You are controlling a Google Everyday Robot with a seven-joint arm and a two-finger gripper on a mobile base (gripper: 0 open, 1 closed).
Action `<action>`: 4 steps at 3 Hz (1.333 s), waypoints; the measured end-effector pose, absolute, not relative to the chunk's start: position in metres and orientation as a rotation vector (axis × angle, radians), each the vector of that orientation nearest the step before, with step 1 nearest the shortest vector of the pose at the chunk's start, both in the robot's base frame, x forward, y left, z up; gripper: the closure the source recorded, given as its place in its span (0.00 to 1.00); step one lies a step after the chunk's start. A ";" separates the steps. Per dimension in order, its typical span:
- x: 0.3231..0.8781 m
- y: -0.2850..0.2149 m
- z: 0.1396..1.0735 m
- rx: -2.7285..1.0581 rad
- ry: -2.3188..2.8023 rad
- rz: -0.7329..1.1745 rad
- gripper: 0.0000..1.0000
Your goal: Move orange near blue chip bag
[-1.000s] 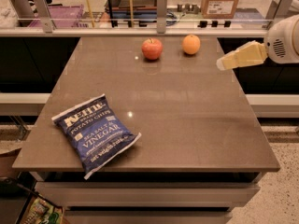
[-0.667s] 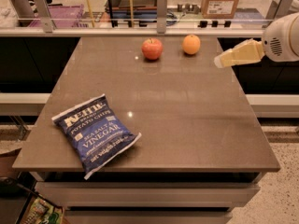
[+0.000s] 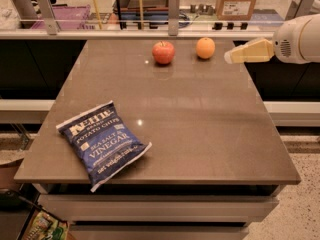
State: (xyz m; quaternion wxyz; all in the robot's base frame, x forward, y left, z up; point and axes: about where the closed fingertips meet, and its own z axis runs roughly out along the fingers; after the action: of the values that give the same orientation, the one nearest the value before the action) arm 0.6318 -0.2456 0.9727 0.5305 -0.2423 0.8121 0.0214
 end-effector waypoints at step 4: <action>0.709 -0.251 0.946 -0.632 1.872 0.106 0.00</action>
Offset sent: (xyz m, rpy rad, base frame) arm 0.0593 0.0004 -0.0162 0.0683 -0.1067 0.0531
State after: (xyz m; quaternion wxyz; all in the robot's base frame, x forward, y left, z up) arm 0.7085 -0.2510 0.9458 0.5495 -0.2667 0.7905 0.0449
